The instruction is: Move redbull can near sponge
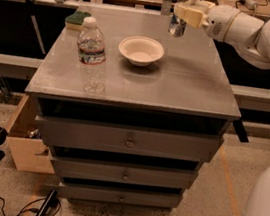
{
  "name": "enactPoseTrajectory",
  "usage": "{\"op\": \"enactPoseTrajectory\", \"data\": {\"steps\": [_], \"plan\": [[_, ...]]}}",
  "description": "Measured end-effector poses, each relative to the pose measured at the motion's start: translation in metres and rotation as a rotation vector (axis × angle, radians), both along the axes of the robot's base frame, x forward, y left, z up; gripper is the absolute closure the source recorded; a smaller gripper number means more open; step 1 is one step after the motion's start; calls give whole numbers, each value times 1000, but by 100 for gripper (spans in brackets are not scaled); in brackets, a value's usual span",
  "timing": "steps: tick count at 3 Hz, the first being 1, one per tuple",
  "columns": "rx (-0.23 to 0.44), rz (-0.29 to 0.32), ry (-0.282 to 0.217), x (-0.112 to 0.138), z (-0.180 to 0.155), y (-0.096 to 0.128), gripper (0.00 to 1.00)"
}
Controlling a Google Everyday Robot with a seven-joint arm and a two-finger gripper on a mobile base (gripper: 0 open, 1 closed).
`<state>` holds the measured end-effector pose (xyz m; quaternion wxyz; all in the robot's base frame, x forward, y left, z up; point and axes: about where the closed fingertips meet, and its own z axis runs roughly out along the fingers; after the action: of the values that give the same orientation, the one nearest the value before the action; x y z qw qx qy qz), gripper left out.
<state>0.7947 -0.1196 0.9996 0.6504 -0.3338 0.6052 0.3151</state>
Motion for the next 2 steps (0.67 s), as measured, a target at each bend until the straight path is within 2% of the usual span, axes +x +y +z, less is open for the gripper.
{"op": "enactPoseTrajectory", "data": {"steps": [1,2], "plan": [[-4,1,-18,62,38,67,100],[-4,4,-18,63,38,70,100]]}}
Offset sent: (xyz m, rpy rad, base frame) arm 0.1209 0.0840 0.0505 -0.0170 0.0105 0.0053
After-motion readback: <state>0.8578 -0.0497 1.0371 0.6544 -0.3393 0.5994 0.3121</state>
